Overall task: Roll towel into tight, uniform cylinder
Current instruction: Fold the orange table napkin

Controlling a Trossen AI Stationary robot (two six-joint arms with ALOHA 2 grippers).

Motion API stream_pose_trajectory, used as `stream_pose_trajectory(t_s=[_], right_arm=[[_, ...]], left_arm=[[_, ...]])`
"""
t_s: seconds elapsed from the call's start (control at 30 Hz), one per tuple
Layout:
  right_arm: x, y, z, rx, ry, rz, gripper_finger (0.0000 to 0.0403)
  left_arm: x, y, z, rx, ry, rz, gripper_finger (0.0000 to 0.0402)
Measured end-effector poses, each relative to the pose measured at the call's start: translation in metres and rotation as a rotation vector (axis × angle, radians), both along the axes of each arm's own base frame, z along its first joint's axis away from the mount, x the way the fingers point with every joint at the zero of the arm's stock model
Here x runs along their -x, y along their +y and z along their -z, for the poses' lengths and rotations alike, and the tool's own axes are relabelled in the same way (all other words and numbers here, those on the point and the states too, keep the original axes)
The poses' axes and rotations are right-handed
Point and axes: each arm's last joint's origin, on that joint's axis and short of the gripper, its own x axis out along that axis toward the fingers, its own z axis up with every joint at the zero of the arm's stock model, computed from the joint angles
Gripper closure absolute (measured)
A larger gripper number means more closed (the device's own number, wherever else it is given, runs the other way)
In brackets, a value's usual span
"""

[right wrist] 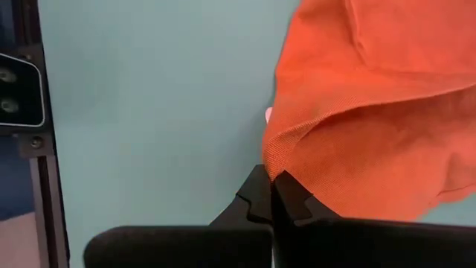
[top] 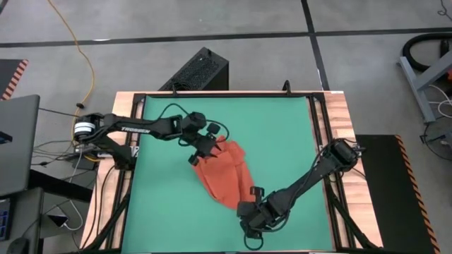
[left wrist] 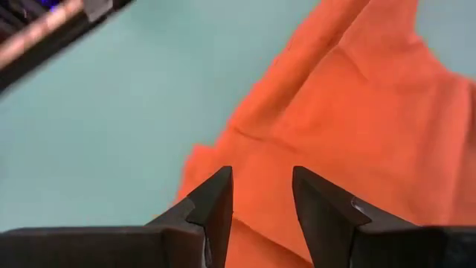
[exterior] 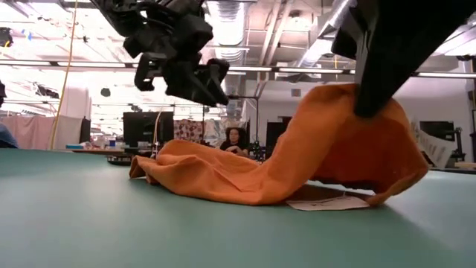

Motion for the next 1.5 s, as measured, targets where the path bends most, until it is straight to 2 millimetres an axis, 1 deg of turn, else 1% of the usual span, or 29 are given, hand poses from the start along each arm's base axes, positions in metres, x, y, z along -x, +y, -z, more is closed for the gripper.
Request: stream_pose_trajectory(t_s=[0.1, 0.17, 0.23, 0.3, 0.43, 0.53, 0.83, 0.93, 1.03, 1.1, 1.17, 1.23, 1.27, 1.37, 1.43, 1.5], right_arm=[[-0.001, -0.001, 0.000, -0.006, -0.003, 0.003, 0.0400], [-0.003, -0.002, 0.000, -0.011, -0.007, 0.008, 0.0400], [-0.003, -0.002, 0.000, -0.024, -0.008, 0.010, 0.0400], [-0.004, -0.001, -0.001, -0.037, -0.019, 0.010, 0.0400], [-0.003, 0.001, -0.001, -0.048, -0.022, 0.016, 0.0400], [-0.002, 0.003, -0.001, -0.047, -0.017, 0.019, 0.0400], [0.000, 0.001, 0.000, -0.034, 0.002, 0.023, 0.0399], [-0.001, -0.001, 0.000, -0.030, 0.009, 0.027, 0.0399], [-0.002, -0.003, 0.000, -0.025, 0.012, 0.026, 0.0398], [-0.001, -0.003, 0.000, -0.021, 0.016, 0.026, 0.0398], [-0.001, -0.005, 0.001, -0.017, 0.024, 0.029, 0.0397], [-0.001, -0.005, 0.001, -0.013, 0.028, 0.030, 0.0397], [-0.001, -0.005, 0.001, -0.012, 0.028, 0.029, 0.0397], [-0.001, -0.006, 0.001, -0.009, 0.030, 0.030, 0.0396], [-0.001, -0.006, 0.001, 0.002, 0.029, 0.029, 0.0396], [-0.001, -0.007, 0.001, 0.031, 0.023, 0.024, 0.0396]], left_arm=[[-0.006, 0.002, -0.002, -0.074, 0.050, 0.050, 0.0271], [-0.017, 0.004, -0.006, -0.091, 0.051, 0.071, 0.0271], [-0.025, 0.005, -0.001, -0.081, 0.109, 0.099, 0.0271], [-0.038, 0.007, 0.002, -0.096, 0.115, 0.119, 0.0271], [-0.058, 0.009, 0.008, -0.086, 0.121, 0.158, 0.0271], [-0.069, 0.010, 0.020, -0.087, 0.173, 0.188, 0.0271], [-0.092, 0.014, 0.068, -0.073, 0.379, 0.228, 0.0271], [-0.095, 0.016, 0.074, -0.098, 0.437, 0.242, 0.0271], [-0.100, 0.018, 0.074, -0.137, 0.472, 0.212, 0.0275], [-0.101, 0.018, 0.072, -0.162, 0.490, 0.169, 0.0291], [-0.101, 0.018, 0.069, -0.179, 0.490, 0.160, 0.0322], [-0.100, 0.016, 0.065, -0.195, 0.485, 0.154, 0.0368], [-0.101, 0.015, 0.063, -0.199, 0.476, 0.151, 0.0384], [-0.102, 0.012, 0.057, -0.216, 0.468, 0.114, 0.0397], [-0.099, 0.009, 0.054, -0.263, 0.505, 0.059, 0.0400], [-0.095, 0.006, 0.046, -0.300, 0.535, 0.018, 0.0401]])
